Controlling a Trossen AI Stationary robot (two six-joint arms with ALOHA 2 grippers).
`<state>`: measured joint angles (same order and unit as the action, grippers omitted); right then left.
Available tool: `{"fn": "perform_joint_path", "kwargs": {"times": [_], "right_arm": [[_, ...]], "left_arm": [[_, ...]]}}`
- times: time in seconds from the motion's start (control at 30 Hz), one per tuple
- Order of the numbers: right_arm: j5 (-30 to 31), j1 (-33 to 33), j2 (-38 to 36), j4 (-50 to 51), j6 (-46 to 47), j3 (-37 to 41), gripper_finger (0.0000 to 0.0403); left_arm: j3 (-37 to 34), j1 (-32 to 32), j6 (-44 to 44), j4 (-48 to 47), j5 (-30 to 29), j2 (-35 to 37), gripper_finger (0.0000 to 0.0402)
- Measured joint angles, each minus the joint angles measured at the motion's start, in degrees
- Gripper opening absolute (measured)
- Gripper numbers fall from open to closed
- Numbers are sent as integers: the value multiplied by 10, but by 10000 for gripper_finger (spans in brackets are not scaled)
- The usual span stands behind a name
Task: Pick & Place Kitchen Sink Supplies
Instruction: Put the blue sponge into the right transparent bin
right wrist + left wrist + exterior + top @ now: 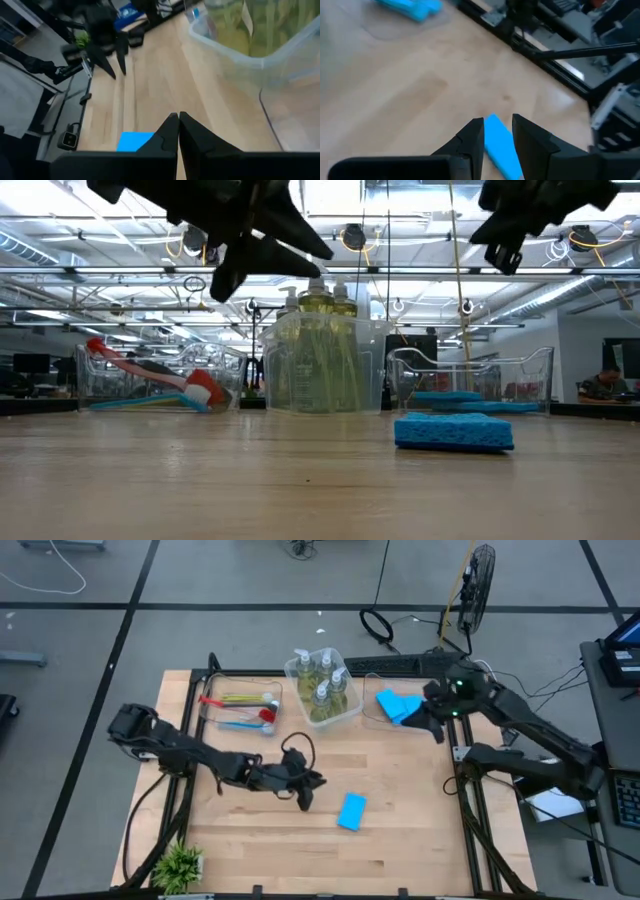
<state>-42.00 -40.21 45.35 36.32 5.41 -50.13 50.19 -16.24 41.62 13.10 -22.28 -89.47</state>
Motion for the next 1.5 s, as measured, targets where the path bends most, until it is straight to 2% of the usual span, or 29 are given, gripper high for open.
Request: {"fn": "perform_joint_path", "kwargs": {"times": [0.13,0.3,0.37,0.57,0.67,0.73,0.83,0.93,1.5], "right_arm": [[-3,0,-50,8,1,0,0],[-2,0,-97,31,1,0,9],[-3,0,-111,40,4,0,18],[-2,0,-141,63,9,0,55],[-2,0,-147,66,8,0,72],[-1,0,-149,65,8,0,81],[-1,0,-150,66,2,0,93],[-1,0,-150,68,-1,0,104],[-1,0,-150,73,-16,0,141]], "left_arm": [[2,-15,48,49,8,-37,102],[57,-24,85,33,3,-93,102],[97,-25,85,-8,2,-117,102],[239,-16,116,-208,30,-190,102],[290,-6,146,-280,64,-219,102],[311,1,155,-285,101,-239,102],[328,11,163,-290,150,-262,102],[330,17,189,-297,174,-273,102],[330,28,232,-281,158,-277,102]]}}
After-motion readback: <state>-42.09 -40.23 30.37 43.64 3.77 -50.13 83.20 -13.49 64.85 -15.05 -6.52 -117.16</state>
